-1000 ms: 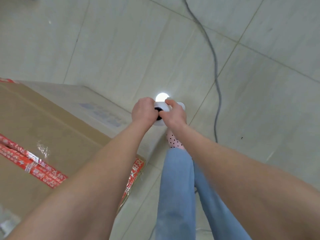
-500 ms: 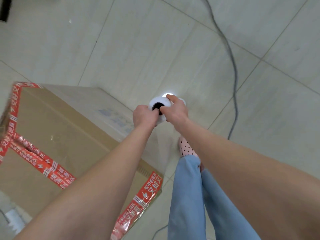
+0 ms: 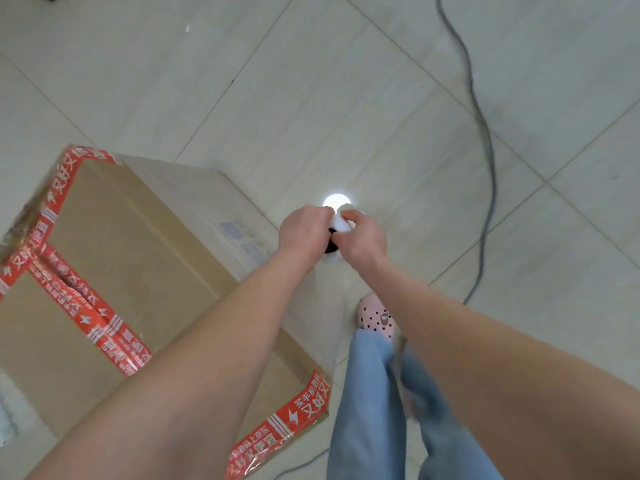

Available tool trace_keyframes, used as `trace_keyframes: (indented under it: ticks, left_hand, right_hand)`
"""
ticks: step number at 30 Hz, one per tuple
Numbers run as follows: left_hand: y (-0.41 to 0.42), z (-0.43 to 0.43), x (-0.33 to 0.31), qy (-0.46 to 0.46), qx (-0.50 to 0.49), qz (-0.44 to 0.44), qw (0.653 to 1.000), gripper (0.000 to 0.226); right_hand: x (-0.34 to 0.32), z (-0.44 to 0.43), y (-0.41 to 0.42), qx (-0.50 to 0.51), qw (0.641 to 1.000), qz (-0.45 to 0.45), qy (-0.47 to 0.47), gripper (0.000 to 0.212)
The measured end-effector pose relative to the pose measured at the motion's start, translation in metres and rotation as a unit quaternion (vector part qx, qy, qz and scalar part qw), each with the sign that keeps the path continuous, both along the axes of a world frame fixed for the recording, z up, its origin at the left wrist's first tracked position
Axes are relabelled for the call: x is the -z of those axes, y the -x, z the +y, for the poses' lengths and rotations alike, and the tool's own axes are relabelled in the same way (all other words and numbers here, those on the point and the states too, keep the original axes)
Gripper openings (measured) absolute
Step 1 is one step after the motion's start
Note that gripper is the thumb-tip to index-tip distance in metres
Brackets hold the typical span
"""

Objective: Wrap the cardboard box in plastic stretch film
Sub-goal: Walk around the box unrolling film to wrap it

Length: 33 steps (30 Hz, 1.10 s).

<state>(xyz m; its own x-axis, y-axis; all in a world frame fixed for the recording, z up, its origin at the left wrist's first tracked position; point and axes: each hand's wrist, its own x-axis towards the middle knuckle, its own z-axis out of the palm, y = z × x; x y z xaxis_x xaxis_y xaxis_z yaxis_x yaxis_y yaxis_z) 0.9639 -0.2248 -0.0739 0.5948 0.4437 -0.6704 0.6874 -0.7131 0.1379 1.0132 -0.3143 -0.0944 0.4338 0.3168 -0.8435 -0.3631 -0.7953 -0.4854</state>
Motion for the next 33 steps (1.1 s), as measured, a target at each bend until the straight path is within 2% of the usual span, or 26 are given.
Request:
trace_keyframes:
  ticks: [4,6,8,11,13,15,16,19,20,22,25,29,30,33]
  left_hand:
    - [-0.009,0.003,0.002,-0.011,-0.035,0.019,0.999,0.01]
    - [-0.009,0.007,0.006,-0.021,-0.1,0.02,0.995,0.004]
    - [-0.008,0.011,0.01,-0.032,-0.189,0.022,0.981,0.009]
    - [-0.007,0.019,0.016,-0.002,-0.361,0.009,0.933,0.022]
    - [-0.008,0.024,0.016,0.028,-0.449,-0.003,0.893,0.024]
    - [-0.011,0.031,0.015,0.04,-0.49,0.002,0.871,0.025]
    - [-0.013,0.034,0.015,0.043,-0.488,0.009,0.872,0.025]
    - [-0.023,0.046,0.012,0.027,-0.373,0.016,0.927,0.015]
    - [-0.027,0.05,0.011,0.025,-0.34,-0.001,0.94,0.02]
    - [-0.036,0.057,0.009,0.029,-0.299,-0.028,0.953,0.036]
    - [-0.049,0.064,0.005,0.008,-0.261,0.004,0.965,0.029]
    - [-0.046,0.072,0.008,-0.003,-0.315,0.022,0.949,0.014]
    - [-0.043,0.076,0.009,-0.003,-0.344,0.023,0.939,0.009]
    - [-0.034,0.088,0.011,-0.014,-0.437,0.01,0.899,0.014]
  right_hand:
    - [0.003,0.002,-0.012,-0.002,1.0,0.0,-0.014,0.047]
    - [0.003,0.005,-0.015,0.004,1.0,-0.012,-0.012,0.055]
    - [0.002,0.011,-0.018,0.005,1.0,0.006,0.002,0.066]
    - [-0.001,0.024,-0.025,0.02,0.997,0.073,0.017,0.071]
    - [-0.001,0.038,-0.034,-0.022,0.999,0.048,-0.002,0.062]
    - [-0.001,0.054,-0.046,-0.071,0.997,0.016,-0.019,0.057]
    - [-0.001,0.061,-0.05,-0.088,0.996,0.009,-0.026,0.056]
    - [-0.001,0.071,-0.057,-0.096,0.995,0.006,-0.023,0.056]
    - [-0.001,0.071,-0.059,-0.094,0.995,0.008,-0.021,0.056]
    - [-0.001,0.072,-0.061,-0.097,0.995,0.011,-0.015,0.054]
    - [-0.001,0.078,-0.069,-0.116,0.993,0.009,0.0,0.052]
    - [-0.002,0.092,-0.073,-0.154,0.988,0.001,-0.001,0.054]
    - [-0.001,0.096,-0.073,-0.162,0.987,-0.007,-0.007,0.056]
    - [-0.001,0.113,-0.066,-0.171,0.985,-0.003,-0.005,0.065]
